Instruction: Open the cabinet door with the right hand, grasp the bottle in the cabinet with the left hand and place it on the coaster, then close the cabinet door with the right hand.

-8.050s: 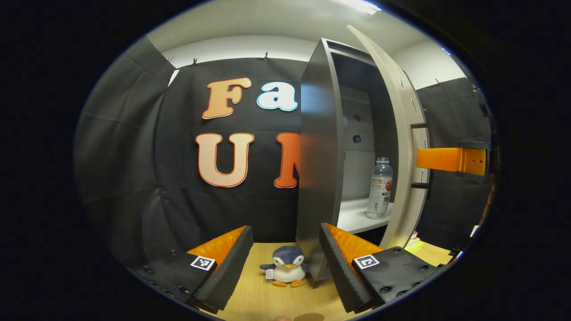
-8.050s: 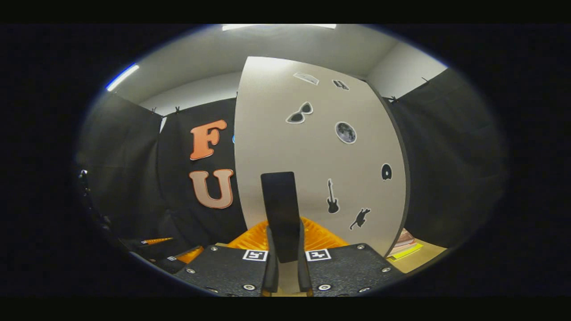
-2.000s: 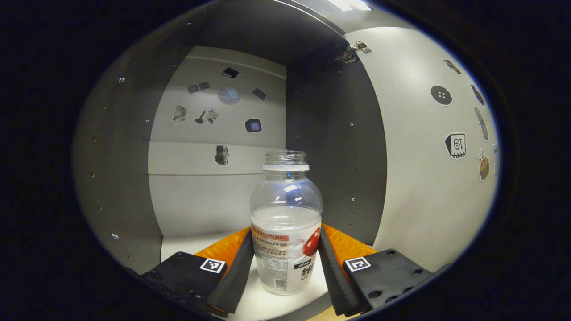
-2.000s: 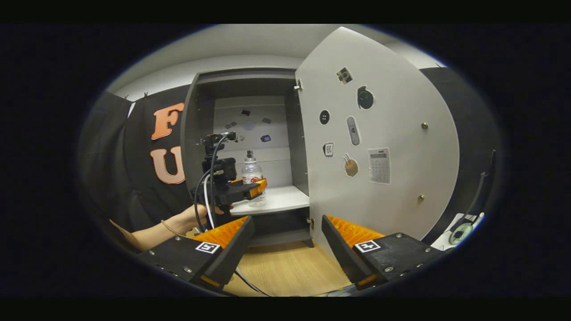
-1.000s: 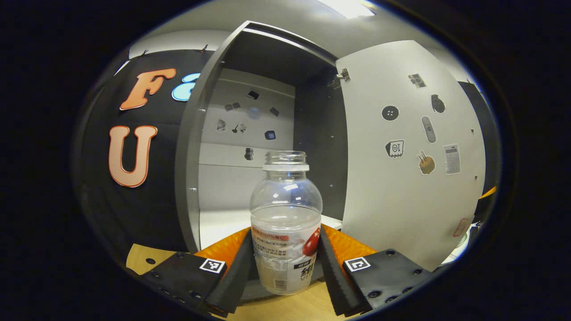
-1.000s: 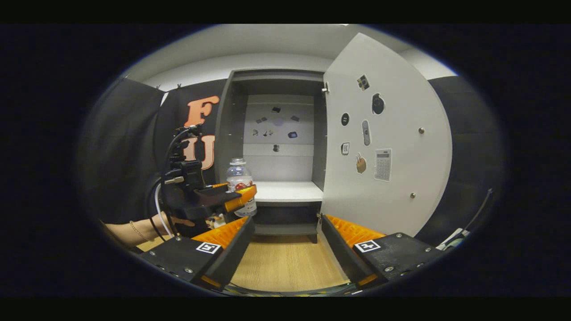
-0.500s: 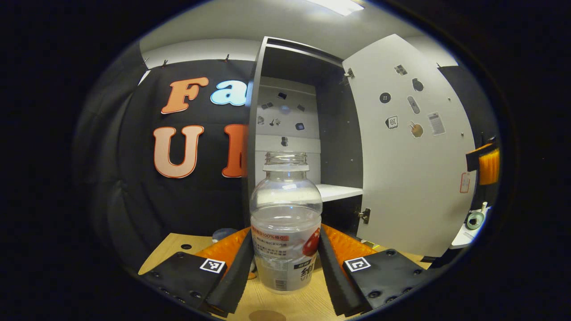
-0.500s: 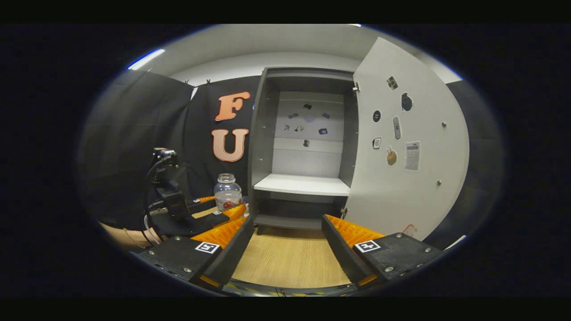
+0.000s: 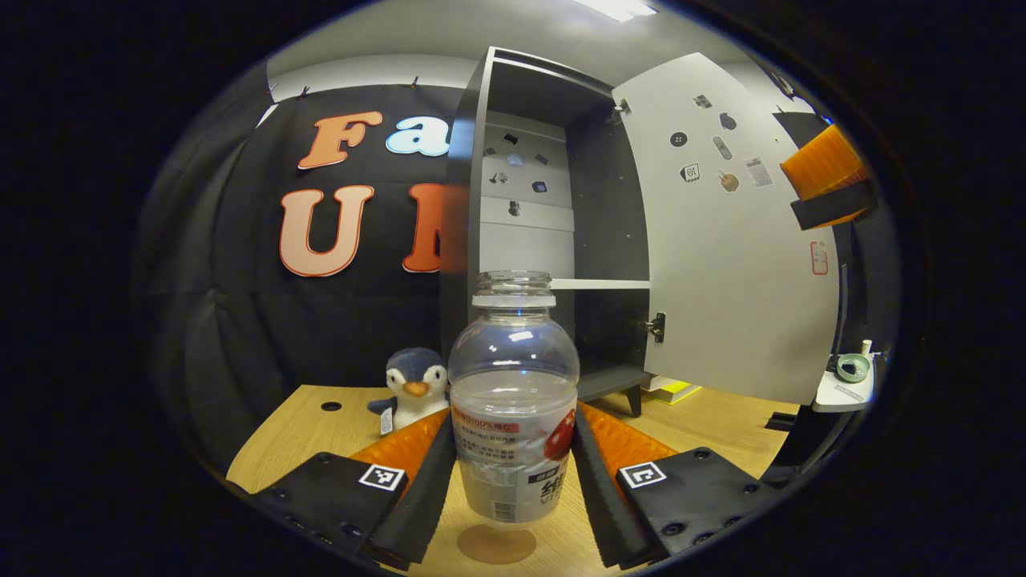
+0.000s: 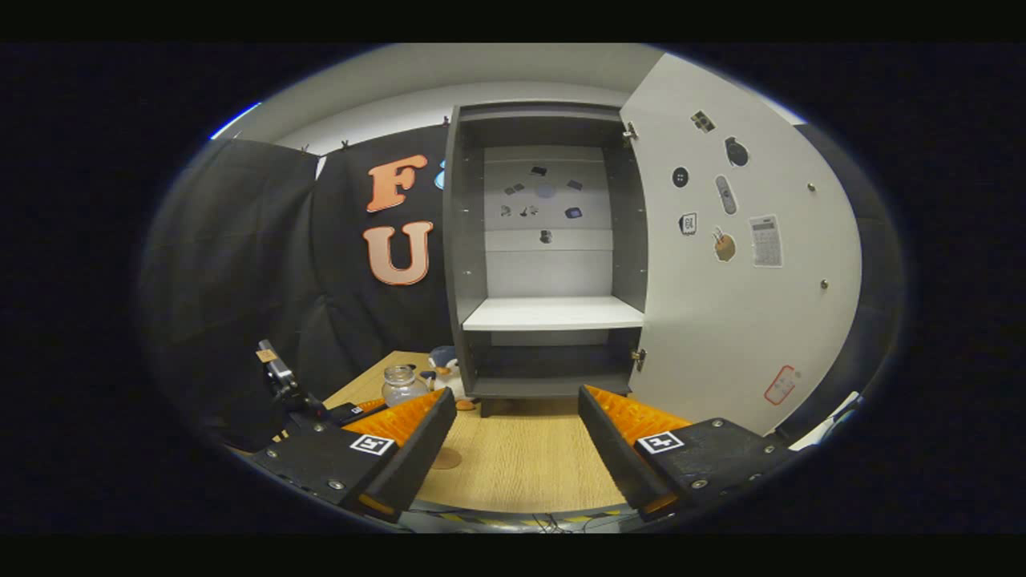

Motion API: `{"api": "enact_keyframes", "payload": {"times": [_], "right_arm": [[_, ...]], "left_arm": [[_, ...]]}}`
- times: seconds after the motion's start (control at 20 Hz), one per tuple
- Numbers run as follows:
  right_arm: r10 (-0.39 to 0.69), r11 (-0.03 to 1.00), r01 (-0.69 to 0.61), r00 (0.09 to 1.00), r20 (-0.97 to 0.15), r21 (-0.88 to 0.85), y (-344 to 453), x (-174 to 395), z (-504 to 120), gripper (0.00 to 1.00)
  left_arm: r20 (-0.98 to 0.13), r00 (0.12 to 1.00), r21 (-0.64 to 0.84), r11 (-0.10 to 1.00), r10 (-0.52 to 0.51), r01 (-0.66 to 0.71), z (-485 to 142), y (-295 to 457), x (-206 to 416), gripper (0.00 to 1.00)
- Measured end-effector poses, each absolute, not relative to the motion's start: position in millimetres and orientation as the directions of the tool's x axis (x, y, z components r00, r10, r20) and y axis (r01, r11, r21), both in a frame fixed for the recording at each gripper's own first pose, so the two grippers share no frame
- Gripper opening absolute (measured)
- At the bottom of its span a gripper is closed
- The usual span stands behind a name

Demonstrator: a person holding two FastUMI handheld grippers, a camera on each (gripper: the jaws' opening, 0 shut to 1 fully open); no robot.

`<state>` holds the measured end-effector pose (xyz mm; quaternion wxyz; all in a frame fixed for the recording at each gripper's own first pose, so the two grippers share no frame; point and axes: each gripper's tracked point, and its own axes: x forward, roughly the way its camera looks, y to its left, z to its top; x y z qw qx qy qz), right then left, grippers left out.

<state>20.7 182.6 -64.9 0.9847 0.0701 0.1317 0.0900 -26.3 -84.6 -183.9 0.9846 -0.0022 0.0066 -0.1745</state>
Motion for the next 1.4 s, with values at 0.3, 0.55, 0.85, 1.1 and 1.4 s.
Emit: {"api": "enact_keyframes", "payload": {"times": [0.3,0.55,0.85,1.1,1.4], "right_arm": [[0.149,0.982,-0.108,0.946,-0.287,0.153,181,21,-77,0.94],[0.156,0.979,-0.104,0.934,-0.323,0.173,189,23,-85,0.95],[0.136,0.984,-0.08,0.913,-0.385,0.157,189,29,-108,0.95],[0.129,0.985,-0.071,0.911,-0.391,0.158,190,33,-110,0.95],[0.14,0.983,-0.079,0.905,-0.401,0.164,200,34,-116,0.94]], "left_arm": [[-0.036,0.939,0.0,0.939,-0.343,0.343,-230,-77,-28,0.82],[-0.041,0.941,-0.005,0.942,-0.335,0.335,-264,-70,-26,0.82],[-0.049,0.945,0.011,0.946,-0.324,0.325,-287,-67,-8,0.82],[-0.065,0.943,-0.004,0.945,-0.326,0.326,-297,-66,-4,0.83],[-0.086,0.944,-0.004,0.948,-0.319,0.32,-305,-63,-7,0.85]]}}
